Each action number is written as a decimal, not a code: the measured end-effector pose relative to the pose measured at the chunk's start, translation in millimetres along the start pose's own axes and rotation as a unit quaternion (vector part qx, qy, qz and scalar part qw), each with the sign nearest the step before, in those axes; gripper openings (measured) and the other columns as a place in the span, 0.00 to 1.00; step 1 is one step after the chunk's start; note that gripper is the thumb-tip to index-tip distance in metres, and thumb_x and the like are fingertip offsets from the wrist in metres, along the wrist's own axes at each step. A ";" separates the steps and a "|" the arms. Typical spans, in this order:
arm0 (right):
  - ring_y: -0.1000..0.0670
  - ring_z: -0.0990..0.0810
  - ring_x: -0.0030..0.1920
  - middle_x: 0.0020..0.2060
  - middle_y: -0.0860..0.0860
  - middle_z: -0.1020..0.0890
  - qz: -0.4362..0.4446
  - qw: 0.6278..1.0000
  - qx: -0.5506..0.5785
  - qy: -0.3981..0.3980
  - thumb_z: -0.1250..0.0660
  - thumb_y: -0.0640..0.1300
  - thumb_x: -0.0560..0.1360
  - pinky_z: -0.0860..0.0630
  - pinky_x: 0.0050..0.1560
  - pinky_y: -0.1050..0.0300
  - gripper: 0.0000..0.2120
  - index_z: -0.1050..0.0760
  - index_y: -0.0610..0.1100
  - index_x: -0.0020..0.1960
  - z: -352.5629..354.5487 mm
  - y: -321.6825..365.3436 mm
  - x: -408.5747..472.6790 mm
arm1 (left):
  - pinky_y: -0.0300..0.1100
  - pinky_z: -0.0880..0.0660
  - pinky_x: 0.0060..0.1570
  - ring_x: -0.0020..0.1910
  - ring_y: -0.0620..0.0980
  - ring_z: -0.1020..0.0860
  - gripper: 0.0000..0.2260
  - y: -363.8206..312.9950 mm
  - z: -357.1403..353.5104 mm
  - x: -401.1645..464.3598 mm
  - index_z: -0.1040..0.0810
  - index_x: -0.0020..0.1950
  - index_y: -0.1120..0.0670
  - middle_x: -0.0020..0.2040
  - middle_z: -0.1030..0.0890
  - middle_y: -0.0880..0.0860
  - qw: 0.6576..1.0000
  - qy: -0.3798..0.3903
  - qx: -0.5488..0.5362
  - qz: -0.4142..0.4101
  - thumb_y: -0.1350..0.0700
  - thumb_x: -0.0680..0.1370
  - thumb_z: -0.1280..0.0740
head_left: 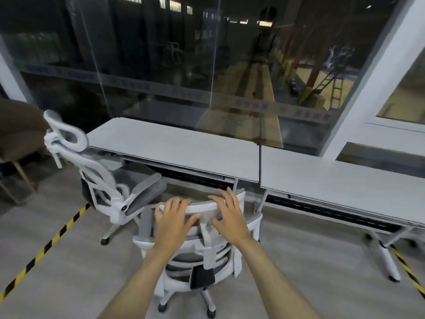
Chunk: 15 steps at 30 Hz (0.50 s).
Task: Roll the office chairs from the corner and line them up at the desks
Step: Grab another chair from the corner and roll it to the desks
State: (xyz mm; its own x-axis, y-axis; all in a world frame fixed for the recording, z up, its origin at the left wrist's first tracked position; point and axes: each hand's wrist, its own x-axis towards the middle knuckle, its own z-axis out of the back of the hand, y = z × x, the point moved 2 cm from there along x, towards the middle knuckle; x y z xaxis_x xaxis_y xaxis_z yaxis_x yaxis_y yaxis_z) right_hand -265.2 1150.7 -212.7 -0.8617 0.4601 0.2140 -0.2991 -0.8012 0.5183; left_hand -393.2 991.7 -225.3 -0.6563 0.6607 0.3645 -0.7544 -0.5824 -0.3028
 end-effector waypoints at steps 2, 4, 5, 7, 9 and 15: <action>0.58 0.63 0.80 0.80 0.57 0.46 -0.005 1.000 0.004 0.009 0.33 0.44 0.77 0.51 0.79 0.54 0.30 0.37 0.58 0.76 2.3 -12.6 28.7 | 0.60 0.32 0.62 0.64 0.49 0.29 0.23 1.2 -10.3 30.2 0.24 0.64 0.45 0.60 0.25 0.45 1.000 0.000 -0.021 -0.001 0.32 0.78 0.43; 0.59 0.64 0.80 0.80 0.58 0.47 -0.009 1.000 0.000 0.007 0.34 0.44 0.78 0.54 0.78 0.56 0.30 0.37 0.58 0.76 5.4 -24.5 57.8 | 0.62 0.33 0.64 0.65 0.48 0.31 0.24 2.4 -19.9 60.4 0.24 0.64 0.45 0.61 0.24 0.44 0.999 0.004 -0.039 -0.008 0.32 0.78 0.44; 0.58 0.64 0.80 0.81 0.57 0.47 -0.013 1.000 -0.003 0.006 0.34 0.44 0.78 0.55 0.78 0.56 0.30 0.37 0.58 0.76 6.7 -30.8 72.0 | 0.62 0.33 0.64 0.66 0.48 0.31 0.24 2.9 -24.2 75.0 0.24 0.64 0.45 0.62 0.24 0.44 0.999 0.009 -0.051 -0.012 0.33 0.79 0.45; 0.57 0.63 0.80 0.80 0.56 0.46 -0.019 1.000 -0.011 0.012 0.35 0.44 0.78 0.54 0.79 0.55 0.29 0.37 0.57 0.76 8.6 -43.0 97.1 | 0.62 0.33 0.65 0.66 0.47 0.30 0.23 4.6 -31.8 100.6 0.24 0.65 0.45 0.62 0.24 0.44 0.997 0.016 -0.070 -0.016 0.34 0.80 0.47; 0.57 0.62 0.80 0.80 0.57 0.45 -0.020 1.000 -0.008 0.016 0.35 0.44 0.78 0.50 0.80 0.53 0.29 0.37 0.57 0.76 11.7 -56.0 121.3 | 0.60 0.34 0.66 0.65 0.47 0.29 0.24 6.5 -40.9 125.1 0.24 0.66 0.45 0.62 0.23 0.43 0.997 0.017 -0.075 -0.019 0.34 0.81 0.49; 0.62 0.67 0.78 0.80 0.57 0.47 -0.020 1.000 0.015 0.016 0.33 0.42 0.77 0.47 0.79 0.51 0.30 0.37 0.55 0.76 14.9 -90.2 188.9 | 0.58 0.36 0.68 0.67 0.48 0.31 0.27 2.0 -69.7 195.2 0.25 0.67 0.43 0.63 0.24 0.44 0.997 0.034 -0.073 -0.005 0.32 0.79 0.52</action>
State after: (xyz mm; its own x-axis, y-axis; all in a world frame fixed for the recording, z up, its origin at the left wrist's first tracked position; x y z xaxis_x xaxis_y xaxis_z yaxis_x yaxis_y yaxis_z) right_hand -394.9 1315.6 -206.7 -0.8623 0.4786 0.1656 -0.3221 -0.7705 0.5501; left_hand -523.7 1152.5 -216.2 -0.6445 0.6996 0.3085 -0.7512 -0.5040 -0.4263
